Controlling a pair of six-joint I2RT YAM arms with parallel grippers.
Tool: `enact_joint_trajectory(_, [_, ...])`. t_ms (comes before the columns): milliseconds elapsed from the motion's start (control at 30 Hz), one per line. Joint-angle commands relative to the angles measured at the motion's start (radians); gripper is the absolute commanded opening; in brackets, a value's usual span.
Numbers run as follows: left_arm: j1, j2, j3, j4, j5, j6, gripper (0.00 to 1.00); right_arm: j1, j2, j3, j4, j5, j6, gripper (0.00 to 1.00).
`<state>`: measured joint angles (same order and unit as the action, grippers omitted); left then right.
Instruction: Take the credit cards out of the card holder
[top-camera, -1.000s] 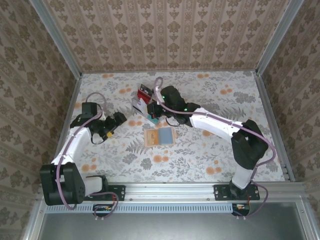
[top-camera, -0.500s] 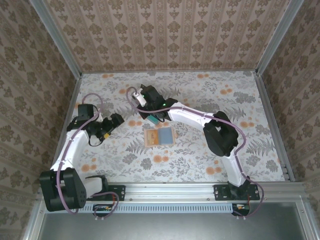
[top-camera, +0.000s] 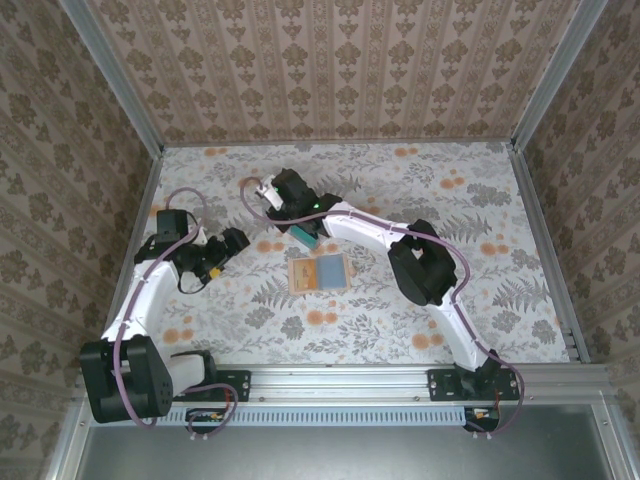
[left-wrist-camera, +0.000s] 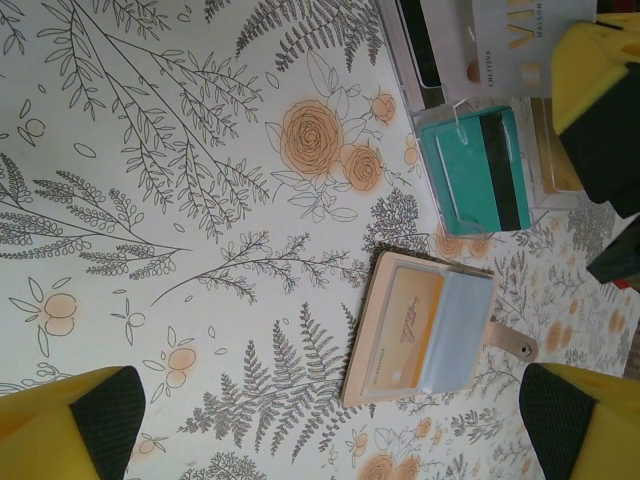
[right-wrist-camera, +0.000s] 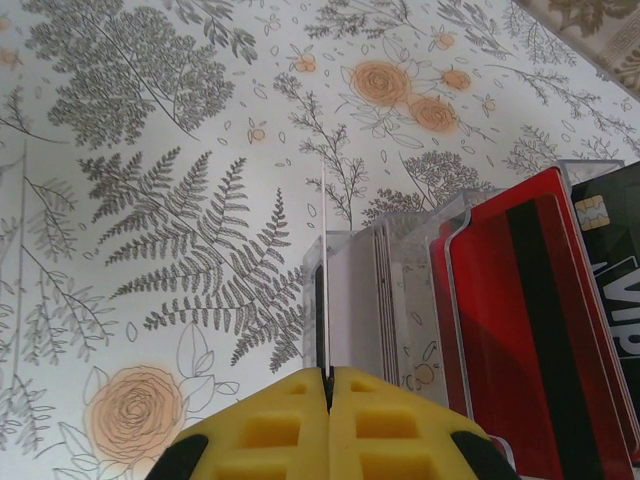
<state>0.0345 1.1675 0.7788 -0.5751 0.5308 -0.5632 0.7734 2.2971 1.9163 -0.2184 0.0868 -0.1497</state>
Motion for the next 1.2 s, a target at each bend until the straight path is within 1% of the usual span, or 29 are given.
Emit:
enact_joint_trajectory(0, [0.009,-0.003,-0.013,0.011,0.021,0.023,1.0,0.003,0.032,0.044,-0.035,0.051,-0.031,0.0])
enact_joint_trajectory(300, [0.009,0.003,-0.012,0.013,0.026,0.023,1.0,0.002,0.053,0.052,-0.05,0.09,-0.059,0.0])
enact_joint_trajectory(433, [0.009,0.004,-0.013,0.017,0.029,0.023,1.0,0.001,0.056,0.052,-0.054,0.095,-0.058,0.03])
enact_joint_trajectory(633, [0.009,0.004,-0.015,0.027,0.045,0.023,1.0,0.001,0.06,0.055,-0.049,0.121,-0.046,0.11])
enact_joint_trajectory(800, [0.008,0.005,-0.018,0.029,0.047,0.023,1.0,0.001,0.061,0.063,-0.054,0.129,-0.041,0.21])
enact_joint_trajectory(900, [0.009,0.006,-0.019,0.029,0.048,0.023,1.0,0.001,0.051,0.067,-0.059,0.132,-0.027,0.25])
enact_joint_trajectory(1100, [0.009,0.006,-0.019,0.028,0.05,0.024,1.0,0.005,-0.024,0.037,-0.075,0.115,0.06,0.38])
enact_joint_trajectory(1167, [0.009,0.008,-0.018,0.029,0.05,0.023,1.0,0.004,-0.055,0.003,-0.059,0.107,0.092,0.4])
